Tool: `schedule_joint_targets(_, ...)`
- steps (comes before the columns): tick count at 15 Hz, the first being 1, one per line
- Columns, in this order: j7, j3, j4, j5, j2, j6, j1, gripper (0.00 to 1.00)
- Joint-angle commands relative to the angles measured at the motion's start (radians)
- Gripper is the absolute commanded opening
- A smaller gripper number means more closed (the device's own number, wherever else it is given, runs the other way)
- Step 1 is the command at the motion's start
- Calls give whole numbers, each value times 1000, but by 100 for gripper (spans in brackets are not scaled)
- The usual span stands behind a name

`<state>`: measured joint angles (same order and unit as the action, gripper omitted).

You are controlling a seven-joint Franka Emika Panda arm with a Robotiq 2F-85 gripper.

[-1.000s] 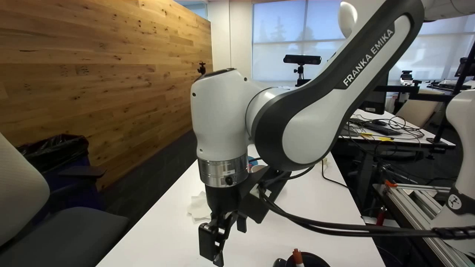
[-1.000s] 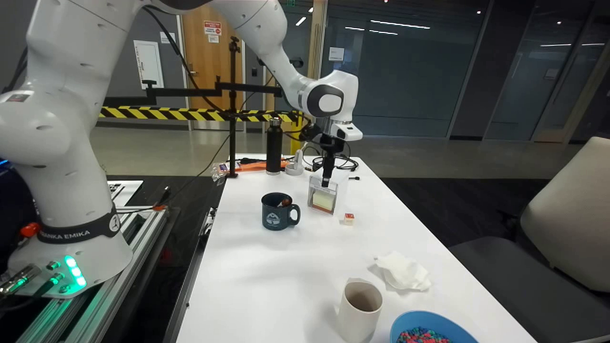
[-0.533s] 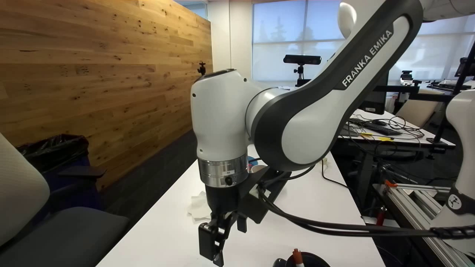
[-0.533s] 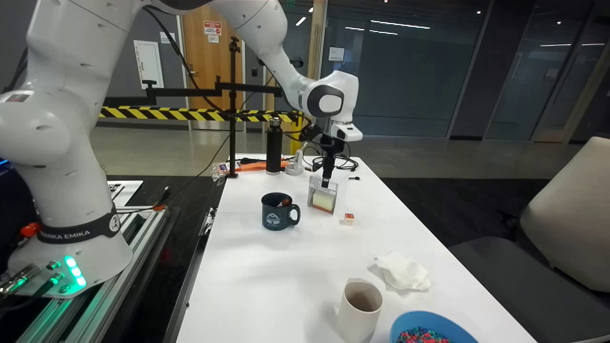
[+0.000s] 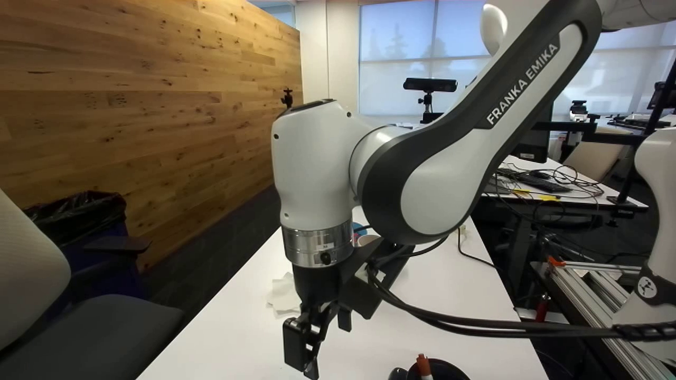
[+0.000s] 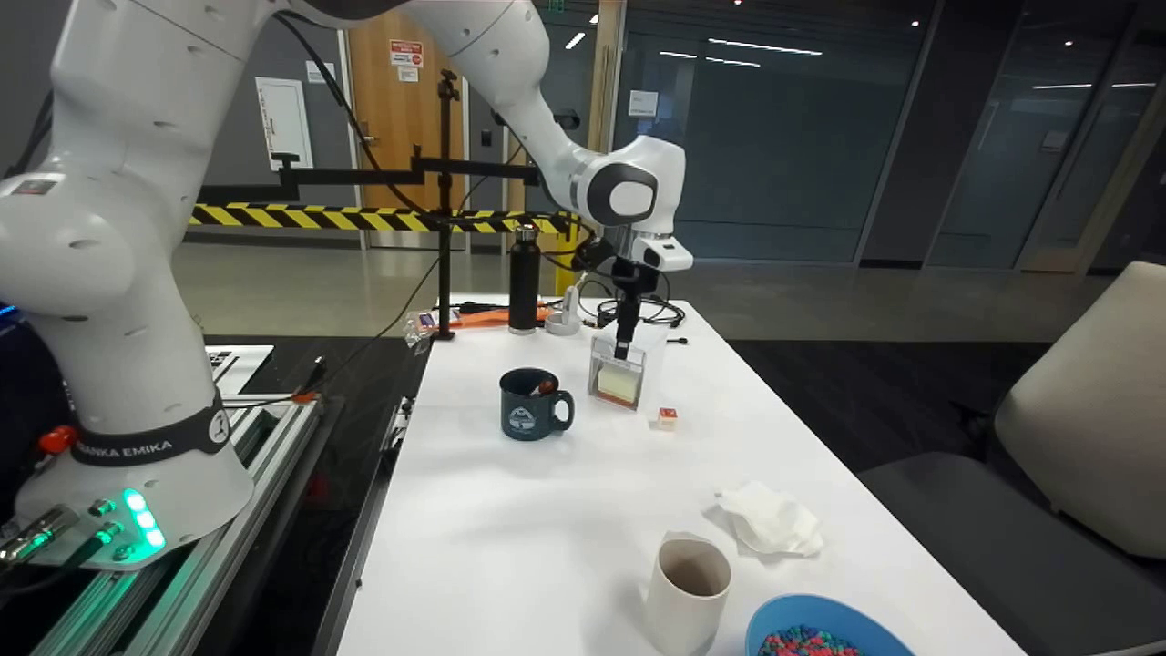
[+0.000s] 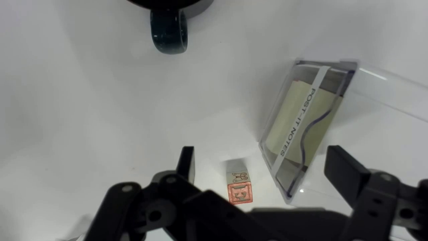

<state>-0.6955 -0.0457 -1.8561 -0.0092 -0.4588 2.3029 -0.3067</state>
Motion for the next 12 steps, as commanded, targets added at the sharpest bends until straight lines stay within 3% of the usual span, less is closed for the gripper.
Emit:
schedule_joint_targets(1,-30,3,-10,-12,4,-1,-8,100)
schedule_joint_targets(12,-42,4,-13,-13,-6,-2,-14,100)
